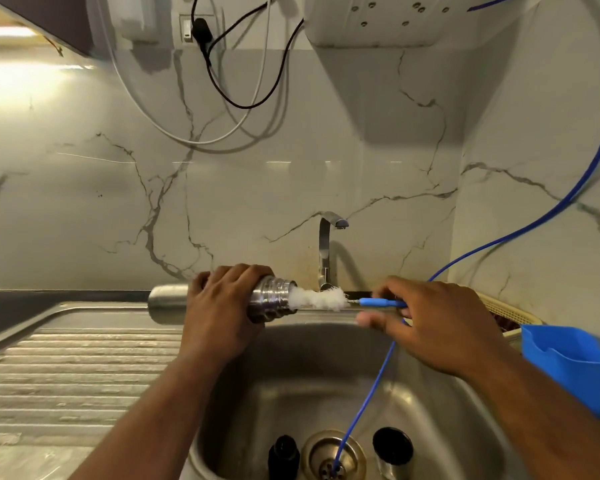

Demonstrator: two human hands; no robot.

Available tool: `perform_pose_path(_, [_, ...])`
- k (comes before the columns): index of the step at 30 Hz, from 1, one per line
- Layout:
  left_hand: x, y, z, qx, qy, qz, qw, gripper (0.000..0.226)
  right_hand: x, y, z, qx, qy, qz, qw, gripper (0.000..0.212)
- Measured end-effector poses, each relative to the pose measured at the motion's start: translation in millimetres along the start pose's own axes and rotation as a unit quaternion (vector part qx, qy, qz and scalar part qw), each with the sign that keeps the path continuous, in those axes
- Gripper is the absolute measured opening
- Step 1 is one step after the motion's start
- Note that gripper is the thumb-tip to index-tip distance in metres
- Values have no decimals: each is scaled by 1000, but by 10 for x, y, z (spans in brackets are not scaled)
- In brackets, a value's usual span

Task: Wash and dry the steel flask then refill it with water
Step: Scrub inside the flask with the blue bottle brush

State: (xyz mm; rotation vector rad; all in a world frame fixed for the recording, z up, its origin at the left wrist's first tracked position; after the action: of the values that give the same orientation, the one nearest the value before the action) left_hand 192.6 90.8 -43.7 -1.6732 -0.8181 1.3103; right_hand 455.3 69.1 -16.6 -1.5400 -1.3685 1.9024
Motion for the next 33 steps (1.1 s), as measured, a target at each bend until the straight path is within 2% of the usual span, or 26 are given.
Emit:
perform_pose_path(3, [40,36,-78,3,26,5,1000,67,-93,-17,57,-47,11,-55,997,24])
perform_pose_path(8, [55,40,-142,13,40,0,999,64,-215,-8,133,-63,-37,-89,993,20])
perform_pose_path(14, [80,54,-197,24,27,14,999,64,12,39,47,-24,-37,-57,997,15])
perform_pose_path(17, [96,70,-233,18,28,33,999,65,66,63,161,-46,-36,-52,997,15])
perform_pose_path(20, [158,136,-560,77,29,67,994,72,157,127,395,-79,-3,-43,996,10])
perform_pose_path(21, [180,155,-652,93,27,72,993,73,181,137,432,-79,14,-41,996,15])
perform_pose_path(23, [187,123,-653,90,24,73,993,74,202,118,440,-37,10,-36,999,21])
perform_pose_path(24, [184,106,-607,86,17,73,994,74,271,119,370,20,-35,1,999,28])
perform_pose_path(26, [169,89,-508,91,-8,66,994,71,536,222,205,168,-183,123,961,43])
perform_pose_path(27, [164,83,-479,93,-18,64,993,70,625,271,166,209,-224,154,939,42])
perform_pose_path(28, [157,79,-460,91,-24,64,993,69,645,264,160,214,-237,151,936,36])
perform_pose_path(30, [152,82,-445,84,-26,62,994,68,572,214,157,166,-212,111,957,30])
perform_pose_path(33, [153,73,-349,51,-10,66,996,70,385,99,293,4,-88,15,996,23])
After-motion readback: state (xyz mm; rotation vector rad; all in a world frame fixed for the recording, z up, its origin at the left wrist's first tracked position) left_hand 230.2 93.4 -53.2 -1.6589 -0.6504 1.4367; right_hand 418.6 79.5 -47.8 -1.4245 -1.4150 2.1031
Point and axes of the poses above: each hand's wrist, its own y-axis away from the middle knuckle, its own x-axis out of the palm, z = x × y, the point moved 9 cm from there along -y, towards the middle knuckle, and after that the axes turned 14 degrees about -z, right-handed, at the moved point
